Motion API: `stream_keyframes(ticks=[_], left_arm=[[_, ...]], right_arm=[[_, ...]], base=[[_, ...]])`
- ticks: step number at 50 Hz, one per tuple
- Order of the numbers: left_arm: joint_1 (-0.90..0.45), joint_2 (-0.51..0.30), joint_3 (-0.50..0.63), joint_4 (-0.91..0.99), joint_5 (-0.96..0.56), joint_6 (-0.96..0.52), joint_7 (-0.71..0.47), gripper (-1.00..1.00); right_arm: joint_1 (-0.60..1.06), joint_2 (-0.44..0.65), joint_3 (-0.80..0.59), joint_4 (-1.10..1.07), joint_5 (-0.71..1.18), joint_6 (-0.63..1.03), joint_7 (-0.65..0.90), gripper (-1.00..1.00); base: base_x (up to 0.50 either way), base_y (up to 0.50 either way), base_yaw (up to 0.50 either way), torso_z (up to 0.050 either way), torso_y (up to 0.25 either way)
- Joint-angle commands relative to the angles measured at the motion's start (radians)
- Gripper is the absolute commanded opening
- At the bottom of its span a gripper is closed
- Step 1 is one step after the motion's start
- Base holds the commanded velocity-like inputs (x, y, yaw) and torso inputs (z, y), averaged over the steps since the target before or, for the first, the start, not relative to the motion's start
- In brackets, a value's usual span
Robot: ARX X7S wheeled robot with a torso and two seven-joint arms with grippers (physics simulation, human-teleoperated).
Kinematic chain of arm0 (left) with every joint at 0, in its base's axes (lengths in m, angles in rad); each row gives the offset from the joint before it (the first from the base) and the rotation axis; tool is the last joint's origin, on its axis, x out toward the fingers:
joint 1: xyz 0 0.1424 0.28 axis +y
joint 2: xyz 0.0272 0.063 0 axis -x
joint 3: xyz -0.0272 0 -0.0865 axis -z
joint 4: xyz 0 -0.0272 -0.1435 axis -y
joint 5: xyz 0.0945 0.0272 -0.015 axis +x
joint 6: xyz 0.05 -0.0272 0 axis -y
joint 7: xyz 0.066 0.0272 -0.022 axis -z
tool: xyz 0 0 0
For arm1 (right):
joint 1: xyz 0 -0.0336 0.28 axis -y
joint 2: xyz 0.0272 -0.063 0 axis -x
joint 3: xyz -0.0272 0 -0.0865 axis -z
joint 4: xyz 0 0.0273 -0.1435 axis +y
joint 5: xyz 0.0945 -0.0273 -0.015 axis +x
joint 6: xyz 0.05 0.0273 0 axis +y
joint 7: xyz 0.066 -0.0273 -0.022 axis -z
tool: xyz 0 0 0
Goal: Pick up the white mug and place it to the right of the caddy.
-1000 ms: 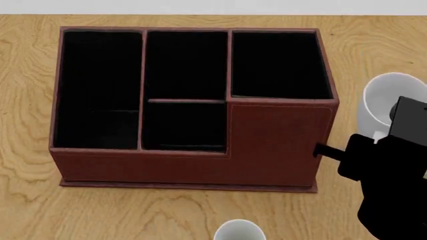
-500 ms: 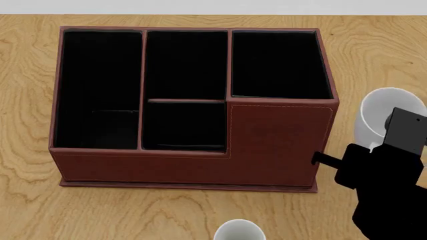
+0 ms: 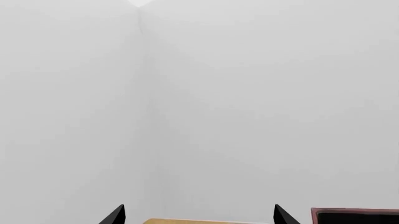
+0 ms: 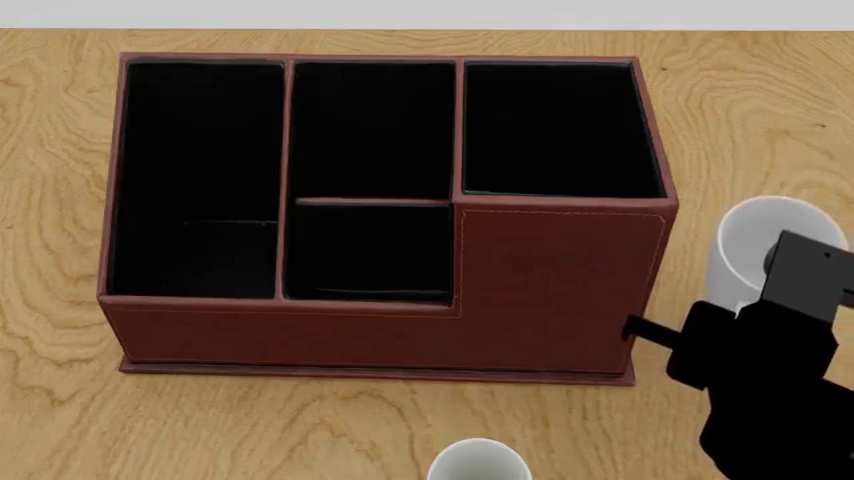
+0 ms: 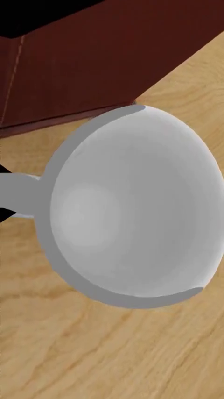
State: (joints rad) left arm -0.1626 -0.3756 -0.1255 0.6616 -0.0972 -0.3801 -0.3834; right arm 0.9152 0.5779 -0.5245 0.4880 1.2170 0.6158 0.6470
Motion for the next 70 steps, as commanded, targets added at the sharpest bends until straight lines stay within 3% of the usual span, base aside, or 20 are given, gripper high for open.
stream_keyframes(ticks=[1, 70], left_arm=[[0.0, -0.001, 0.003, -0.002, -0.002, 0.002, -0.003, 1.0], [0.003, -0.011, 0.022, -0.01, -0.005, 0.002, -0.02, 1.0]], right_arm=[[0.012, -0.013, -0.004, 0.044, -0.046, -0.006, -0.038, -1.0], [0.03, -0.089, -0.042, 0.256, -0.108, -0.072, -0.169, -1.0]], base=[[0.0, 0.0, 0.0, 0.015, 0.0], [0.0, 0.0, 0.0, 0.0, 0.0]])
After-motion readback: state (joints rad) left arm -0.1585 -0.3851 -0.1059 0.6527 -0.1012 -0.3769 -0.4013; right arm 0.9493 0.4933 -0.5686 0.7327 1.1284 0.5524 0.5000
